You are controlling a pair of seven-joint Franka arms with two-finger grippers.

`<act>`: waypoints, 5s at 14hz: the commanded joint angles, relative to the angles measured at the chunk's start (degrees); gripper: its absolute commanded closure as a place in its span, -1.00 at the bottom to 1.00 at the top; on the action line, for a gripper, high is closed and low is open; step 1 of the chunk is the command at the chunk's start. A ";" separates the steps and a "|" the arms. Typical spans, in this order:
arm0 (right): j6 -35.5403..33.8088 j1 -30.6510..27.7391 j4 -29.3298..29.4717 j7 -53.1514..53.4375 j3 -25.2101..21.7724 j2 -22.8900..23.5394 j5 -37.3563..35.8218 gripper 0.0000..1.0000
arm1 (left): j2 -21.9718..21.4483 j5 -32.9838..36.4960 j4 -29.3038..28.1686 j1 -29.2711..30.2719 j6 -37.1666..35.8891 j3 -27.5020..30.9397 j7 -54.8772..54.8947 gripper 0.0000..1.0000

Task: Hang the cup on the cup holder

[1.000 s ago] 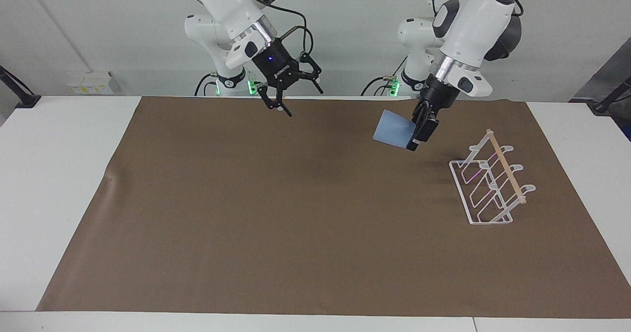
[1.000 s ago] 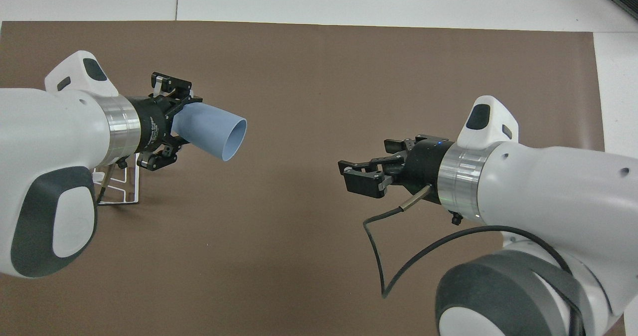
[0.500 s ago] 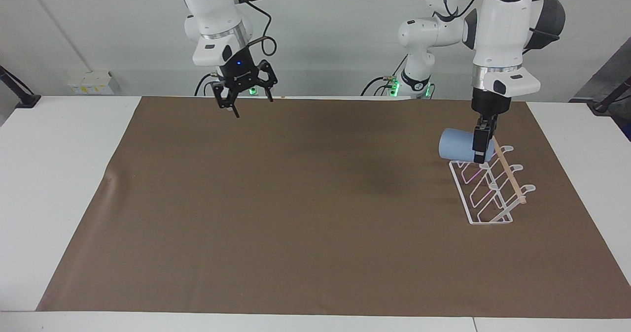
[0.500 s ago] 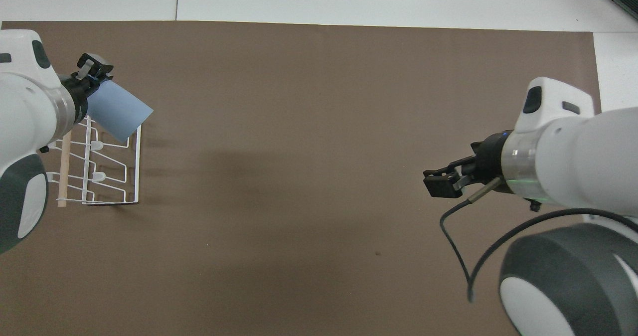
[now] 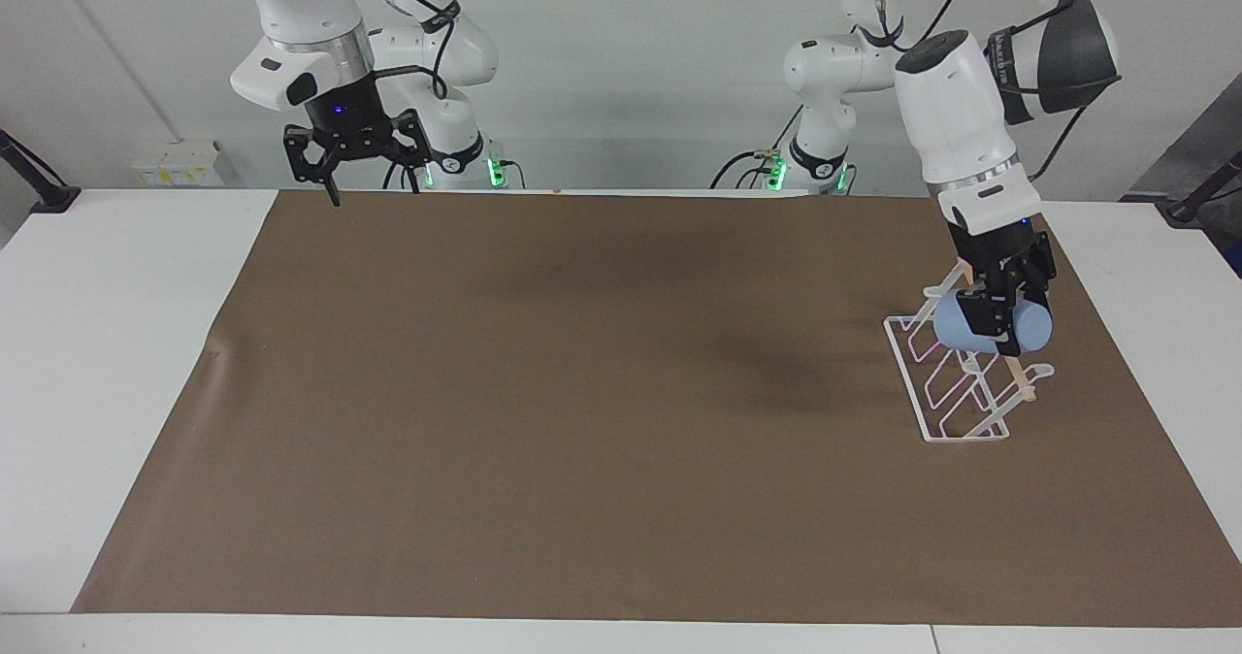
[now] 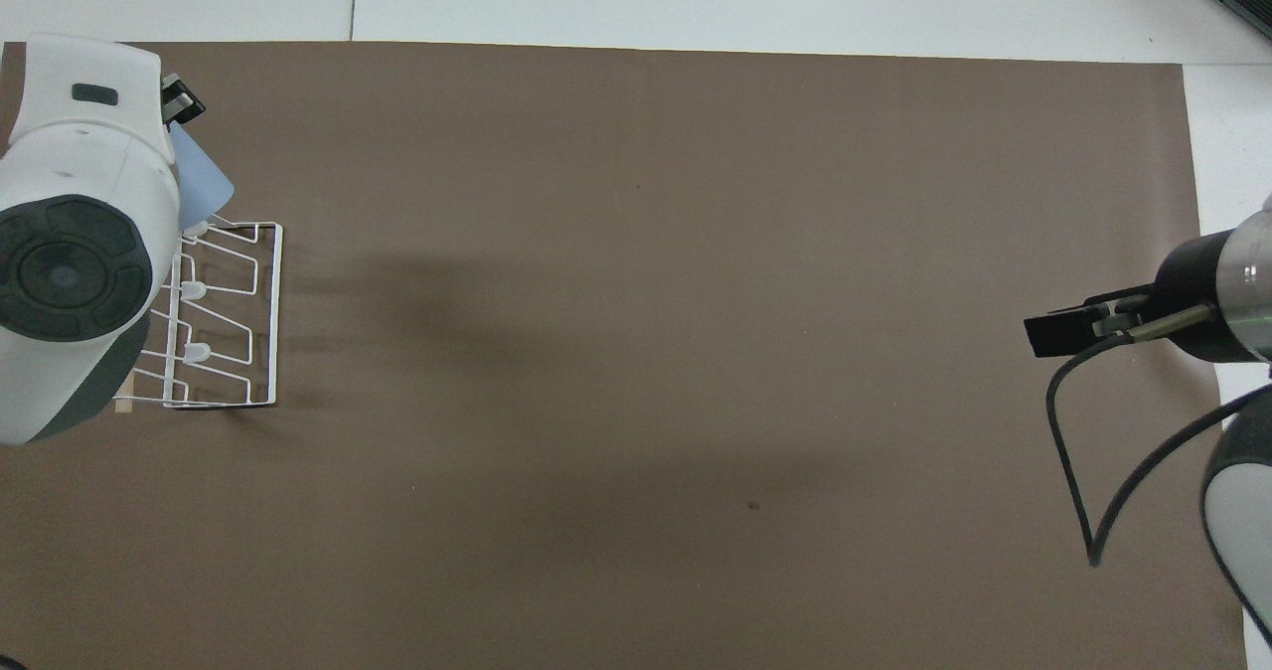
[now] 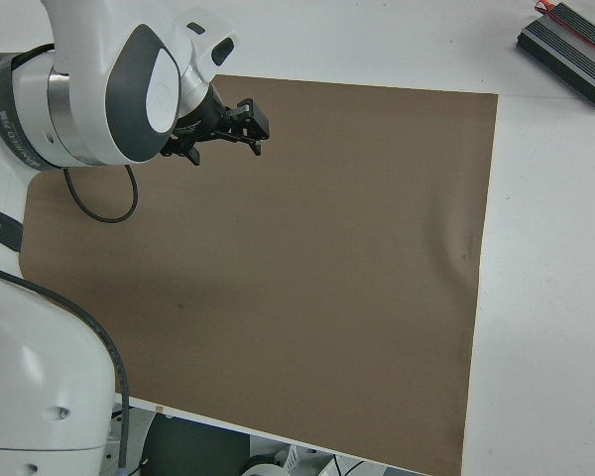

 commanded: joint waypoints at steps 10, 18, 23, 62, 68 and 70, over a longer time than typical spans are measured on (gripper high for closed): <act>1.09 1.21 1.76 1.15 -5.83 4.17 -1.87 -1.00 | 3.19 12.23 -3.21 4.87 8.52 -0.29 -8.08 1.00; 0.20 1.30 7.39 1.06 -7.24 8.84 -1.61 -1.00 | 1.53 14.96 -8.13 6.63 11.60 -0.29 -11.07 1.00; 2.40 1.30 3.25 1.58 -8.47 7.08 0.06 -1.00 | 0.47 16.01 -10.33 6.63 11.95 -0.38 -13.18 1.00; 1.52 1.03 3.25 4.05 -10.49 2.68 3.23 -1.00 | -2.69 -30.36 6.44 -1.37 -6.64 -3.46 5.50 -1.00; 1.52 1.03 3.25 4.05 -10.49 2.68 3.23 -1.00 | -5.16 -41.45 9.44 1.52 -19.23 -2.31 28.78 -1.00; 1.52 1.03 3.25 4.05 -10.40 2.68 3.23 -1.00 | -5.77 -43.83 9.44 3.20 -23.01 -2.14 38.63 -1.00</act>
